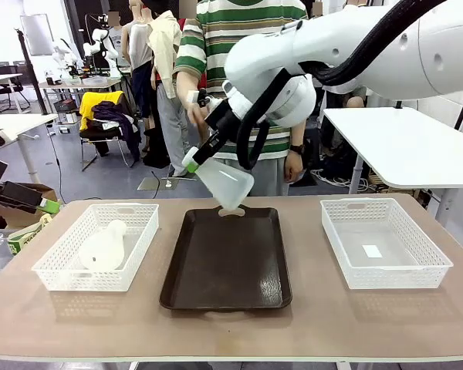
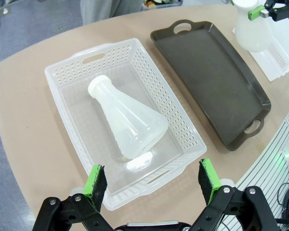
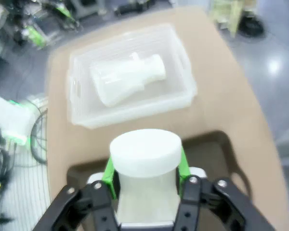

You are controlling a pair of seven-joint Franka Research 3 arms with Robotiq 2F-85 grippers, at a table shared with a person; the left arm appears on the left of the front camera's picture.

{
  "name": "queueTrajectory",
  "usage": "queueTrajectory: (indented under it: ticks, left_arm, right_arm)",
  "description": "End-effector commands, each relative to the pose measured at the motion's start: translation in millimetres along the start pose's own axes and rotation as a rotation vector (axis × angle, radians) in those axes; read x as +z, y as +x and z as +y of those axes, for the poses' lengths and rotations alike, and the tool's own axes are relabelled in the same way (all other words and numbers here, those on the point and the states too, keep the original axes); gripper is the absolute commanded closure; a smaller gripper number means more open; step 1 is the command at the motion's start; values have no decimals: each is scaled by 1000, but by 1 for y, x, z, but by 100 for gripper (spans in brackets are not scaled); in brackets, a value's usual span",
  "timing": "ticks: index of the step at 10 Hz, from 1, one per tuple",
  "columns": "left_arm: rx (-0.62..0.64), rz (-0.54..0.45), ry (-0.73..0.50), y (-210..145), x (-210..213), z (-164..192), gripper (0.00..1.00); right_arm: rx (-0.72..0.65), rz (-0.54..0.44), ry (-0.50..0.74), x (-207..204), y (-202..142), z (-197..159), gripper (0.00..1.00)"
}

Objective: Prepare the laboratory tools.
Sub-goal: Place the picked Big flask upright in the Handle tray as instructed by the person.

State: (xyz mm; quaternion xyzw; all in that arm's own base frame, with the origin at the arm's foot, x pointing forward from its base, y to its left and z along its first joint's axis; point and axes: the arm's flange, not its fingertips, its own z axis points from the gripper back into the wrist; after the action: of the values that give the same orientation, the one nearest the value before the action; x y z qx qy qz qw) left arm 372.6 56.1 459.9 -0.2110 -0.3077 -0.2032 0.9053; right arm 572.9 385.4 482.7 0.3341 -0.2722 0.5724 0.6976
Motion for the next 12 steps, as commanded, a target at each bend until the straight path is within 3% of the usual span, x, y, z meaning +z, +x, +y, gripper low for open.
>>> queueTrajectory:
  ticks: [1,3,4,7,8,9,12]
  left_arm:
    - [-9,-11,-20,-1,-2,2,0]
    - [-9,-11,-20,-1,-2,2,0]
    - [-9,-11,-20,-1,-2,2,0]
    - [-9,-11,-20,-1,-2,2,0]
    - [-9,-11,-20,-1,-2,2,0]
    - [-9,-11,-20,-1,-2,2,0]
    - [-9,-11,-20,-1,-2,2,0]
  right_arm:
    - [153,-168,238,3,-37,5,100]
    - [262,-375,337,9,-51,-6,100]
    - [270,-419,355,8,-57,-12,100]
    - [283,-488,364,4,-71,-29,100]
    - [199,-448,333,2,-74,-35,100]
    - [294,-456,371,9,-70,-28,100]
    - [294,-456,371,9,-70,-28,100]
